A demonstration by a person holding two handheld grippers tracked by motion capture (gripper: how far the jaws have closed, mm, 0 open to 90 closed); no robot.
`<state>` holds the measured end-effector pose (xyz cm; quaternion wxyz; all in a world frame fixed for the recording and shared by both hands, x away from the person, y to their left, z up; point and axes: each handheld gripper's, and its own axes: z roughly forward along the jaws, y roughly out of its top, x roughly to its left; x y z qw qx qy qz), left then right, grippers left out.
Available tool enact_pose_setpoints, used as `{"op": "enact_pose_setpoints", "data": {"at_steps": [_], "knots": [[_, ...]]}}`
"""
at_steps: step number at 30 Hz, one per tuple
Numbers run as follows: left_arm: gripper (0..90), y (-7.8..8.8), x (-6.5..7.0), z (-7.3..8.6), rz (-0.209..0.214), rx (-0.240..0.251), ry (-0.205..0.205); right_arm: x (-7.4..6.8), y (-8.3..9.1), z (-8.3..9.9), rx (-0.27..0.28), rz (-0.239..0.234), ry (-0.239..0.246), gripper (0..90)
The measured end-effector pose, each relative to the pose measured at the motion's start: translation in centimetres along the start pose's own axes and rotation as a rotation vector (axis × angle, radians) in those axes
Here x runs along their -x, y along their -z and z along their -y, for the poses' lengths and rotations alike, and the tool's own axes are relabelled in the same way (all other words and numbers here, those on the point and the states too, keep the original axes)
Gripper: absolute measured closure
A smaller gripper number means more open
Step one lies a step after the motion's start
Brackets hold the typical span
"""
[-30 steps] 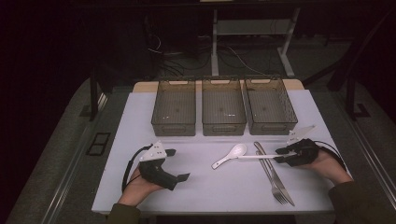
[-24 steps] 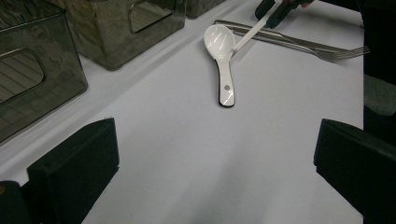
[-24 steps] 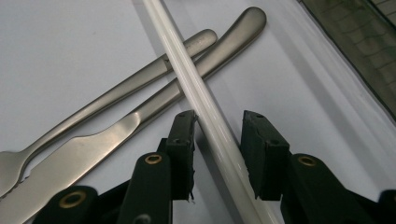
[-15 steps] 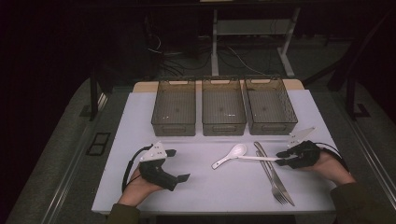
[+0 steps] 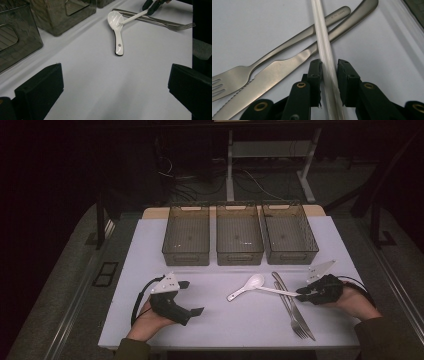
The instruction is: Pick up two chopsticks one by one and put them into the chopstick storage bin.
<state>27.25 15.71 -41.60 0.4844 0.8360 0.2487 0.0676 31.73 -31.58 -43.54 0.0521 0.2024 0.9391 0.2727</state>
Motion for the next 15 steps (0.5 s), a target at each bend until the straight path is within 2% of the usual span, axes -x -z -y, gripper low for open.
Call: {"op": "enact_pose_setpoints", "data": {"at_steps": [3,5,7,8,10,15], "knots": [[0.0,-0.1,0.1,0.0,0.004,-0.009,-0.002,0.0,0.1,0.1,-0.009,0.006,0.007,74.0],[0.0,-0.1,0.1,0.0,0.005,-0.006,-0.002,-0.3,0.1,0.1,-0.005,-0.009,-0.014,74.5],[0.0,-0.1,0.1,0.0,0.006,-0.008,-0.002,-0.4,0.2,0.2,-0.010,0.003,-0.007,75.2],[0.0,-0.1,0.1,0.0,0.006,-0.008,-0.002,-0.6,0.3,0.3,-0.007,-0.010,-0.028,75.5],[0.0,-0.1,0.1,0.0,0.006,-0.008,-0.002,-0.7,0.3,0.4,-0.012,-0.002,-0.018,76.1],[0.0,-0.1,0.2,0.0,0.007,-0.007,-0.001,-1.2,0.4,0.5,-0.014,0.004,-0.026,76.2]]}}
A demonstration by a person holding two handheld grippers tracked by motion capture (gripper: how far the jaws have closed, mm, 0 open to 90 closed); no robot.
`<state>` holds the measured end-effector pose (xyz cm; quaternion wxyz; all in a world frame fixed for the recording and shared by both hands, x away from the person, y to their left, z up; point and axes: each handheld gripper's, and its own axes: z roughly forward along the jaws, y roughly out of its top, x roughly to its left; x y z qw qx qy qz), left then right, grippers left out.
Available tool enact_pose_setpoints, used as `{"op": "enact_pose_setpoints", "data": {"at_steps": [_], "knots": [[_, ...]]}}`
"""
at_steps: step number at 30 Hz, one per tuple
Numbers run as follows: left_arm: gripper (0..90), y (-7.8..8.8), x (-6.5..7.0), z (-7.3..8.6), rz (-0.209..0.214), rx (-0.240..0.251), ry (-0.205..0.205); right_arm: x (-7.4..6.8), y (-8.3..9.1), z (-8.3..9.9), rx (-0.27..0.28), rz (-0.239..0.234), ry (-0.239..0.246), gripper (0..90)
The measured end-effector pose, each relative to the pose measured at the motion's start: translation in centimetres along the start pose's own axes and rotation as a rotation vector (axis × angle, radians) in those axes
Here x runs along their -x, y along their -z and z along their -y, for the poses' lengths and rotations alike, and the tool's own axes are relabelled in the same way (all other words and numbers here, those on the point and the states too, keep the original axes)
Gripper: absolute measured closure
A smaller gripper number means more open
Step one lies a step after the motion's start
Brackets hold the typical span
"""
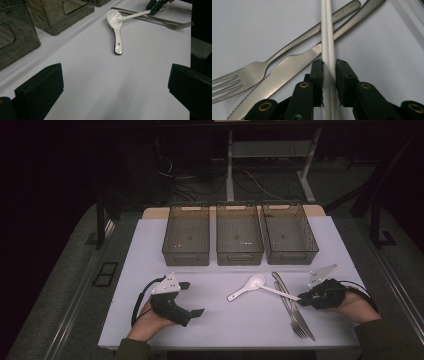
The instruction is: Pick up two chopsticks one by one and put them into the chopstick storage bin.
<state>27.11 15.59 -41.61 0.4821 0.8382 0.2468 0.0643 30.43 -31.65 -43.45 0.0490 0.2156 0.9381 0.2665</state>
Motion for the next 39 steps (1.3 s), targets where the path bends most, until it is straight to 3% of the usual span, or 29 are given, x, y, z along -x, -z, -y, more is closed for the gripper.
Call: {"op": "enact_pose_setpoints", "data": {"at_steps": [6,10,14,22,29,39], "knots": [[0.0,0.1,0.0,0.0,0.000,-0.002,-0.001,-0.3,0.6,0.2,0.052,-0.023,-0.050,69.4],[0.0,0.1,-0.1,0.1,-0.001,-0.001,-0.001,-0.3,1.9,0.4,0.119,0.005,-0.073,71.2],[0.0,0.1,-0.1,0.1,-0.001,-0.002,-0.002,-0.3,2.0,0.8,0.115,0.024,-0.075,74.0],[0.0,0.1,0.0,0.1,-0.002,-0.002,0.001,-0.3,0.8,0.8,0.073,0.011,-0.069,76.3],[0.0,0.0,0.1,0.2,0.000,0.001,0.007,-0.4,0.2,0.8,0.043,0.018,-0.038,77.8],[0.0,0.0,0.1,0.3,-0.006,0.003,0.014,-0.4,0.1,1.0,0.053,0.019,0.013,84.3]]}}
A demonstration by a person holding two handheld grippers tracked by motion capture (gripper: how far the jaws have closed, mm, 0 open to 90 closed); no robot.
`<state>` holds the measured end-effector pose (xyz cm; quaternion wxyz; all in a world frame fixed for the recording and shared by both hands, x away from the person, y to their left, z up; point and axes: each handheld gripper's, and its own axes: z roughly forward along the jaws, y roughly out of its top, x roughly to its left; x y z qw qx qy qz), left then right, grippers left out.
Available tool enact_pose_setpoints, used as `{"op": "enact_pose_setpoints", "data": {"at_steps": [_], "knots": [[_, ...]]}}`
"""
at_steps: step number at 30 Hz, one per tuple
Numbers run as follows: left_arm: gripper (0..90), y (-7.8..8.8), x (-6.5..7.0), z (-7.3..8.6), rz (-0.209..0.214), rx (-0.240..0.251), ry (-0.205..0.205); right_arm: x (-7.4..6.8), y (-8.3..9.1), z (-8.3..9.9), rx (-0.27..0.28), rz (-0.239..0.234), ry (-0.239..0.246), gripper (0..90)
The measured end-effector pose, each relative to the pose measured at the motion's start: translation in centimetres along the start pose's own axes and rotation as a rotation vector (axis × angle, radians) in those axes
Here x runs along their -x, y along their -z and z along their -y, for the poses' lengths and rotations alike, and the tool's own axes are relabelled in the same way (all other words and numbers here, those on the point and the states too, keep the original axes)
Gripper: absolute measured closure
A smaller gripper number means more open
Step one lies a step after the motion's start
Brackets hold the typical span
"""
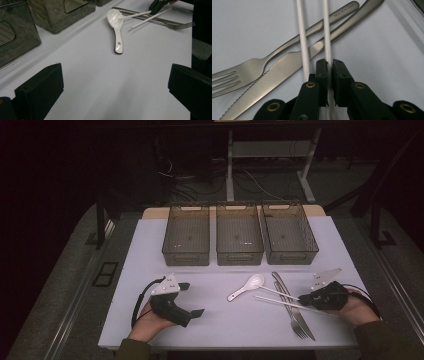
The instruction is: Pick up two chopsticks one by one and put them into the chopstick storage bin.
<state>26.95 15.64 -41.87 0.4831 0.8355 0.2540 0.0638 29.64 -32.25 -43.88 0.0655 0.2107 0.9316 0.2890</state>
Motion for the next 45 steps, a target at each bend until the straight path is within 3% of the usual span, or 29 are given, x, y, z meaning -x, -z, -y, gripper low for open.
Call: {"op": "enact_pose_setpoints", "data": {"at_steps": [8,19,29,36,45], "knots": [[0.0,0.0,-0.1,0.0,-0.002,0.003,-0.009,0.1,0.2,0.1,0.008,-0.002,0.032,84.7],[0.0,0.1,0.0,0.4,-0.017,0.009,-0.003,0.5,1.3,0.1,0.086,-0.011,-0.038,84.8],[0.0,0.2,-0.1,0.7,-0.021,0.022,-0.004,0.9,2.4,-0.5,0.125,0.013,-0.093,84.8],[0.0,0.1,-0.6,0.7,-0.037,0.034,-0.014,1.2,3.0,-1.5,0.152,0.014,-0.122,84.8],[0.0,-0.3,-1.1,0.3,-0.025,0.050,-0.019,1.4,3.3,-4.2,0.200,0.004,-0.155,84.8]]}}
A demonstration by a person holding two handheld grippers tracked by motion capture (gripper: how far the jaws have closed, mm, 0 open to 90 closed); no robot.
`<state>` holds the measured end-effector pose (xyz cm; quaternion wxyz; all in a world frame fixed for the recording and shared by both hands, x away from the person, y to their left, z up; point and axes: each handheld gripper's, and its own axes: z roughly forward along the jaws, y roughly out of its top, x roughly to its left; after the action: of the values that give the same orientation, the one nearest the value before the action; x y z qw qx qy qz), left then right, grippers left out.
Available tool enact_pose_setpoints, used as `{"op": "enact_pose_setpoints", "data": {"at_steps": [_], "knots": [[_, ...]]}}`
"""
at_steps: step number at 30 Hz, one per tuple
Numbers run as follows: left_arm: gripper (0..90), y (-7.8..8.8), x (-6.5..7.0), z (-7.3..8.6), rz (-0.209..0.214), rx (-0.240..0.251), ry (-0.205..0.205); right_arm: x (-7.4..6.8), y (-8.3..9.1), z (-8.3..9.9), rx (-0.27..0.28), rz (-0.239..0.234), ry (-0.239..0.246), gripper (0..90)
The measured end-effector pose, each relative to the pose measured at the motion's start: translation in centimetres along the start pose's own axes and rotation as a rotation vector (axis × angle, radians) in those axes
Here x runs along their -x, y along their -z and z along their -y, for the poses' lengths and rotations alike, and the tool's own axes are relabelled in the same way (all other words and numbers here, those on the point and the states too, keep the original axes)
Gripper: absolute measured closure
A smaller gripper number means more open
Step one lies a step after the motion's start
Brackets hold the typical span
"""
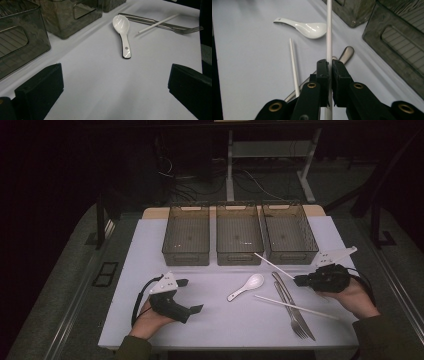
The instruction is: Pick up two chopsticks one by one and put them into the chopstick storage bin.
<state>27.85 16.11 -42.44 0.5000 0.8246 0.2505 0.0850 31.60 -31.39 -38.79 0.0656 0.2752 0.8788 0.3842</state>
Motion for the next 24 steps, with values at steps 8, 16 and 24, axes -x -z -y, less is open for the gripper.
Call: {"op": "enact_pose_setpoints", "data": {"at_steps": [8,16,24], "knots": [[0.0,-0.3,0.0,-0.3,0.006,-0.005,-0.011,-0.2,-0.6,-2.1,0.024,0.014,-0.022,84.7],[0.0,0.0,0.1,-0.3,0.001,0.003,-0.011,-0.4,-1.2,-4.7,0.037,0.026,-0.051,84.7],[0.0,0.0,0.1,-0.3,-0.002,0.005,-0.006,0.1,-1.9,-7.4,0.031,0.026,-0.080,84.7]]}}
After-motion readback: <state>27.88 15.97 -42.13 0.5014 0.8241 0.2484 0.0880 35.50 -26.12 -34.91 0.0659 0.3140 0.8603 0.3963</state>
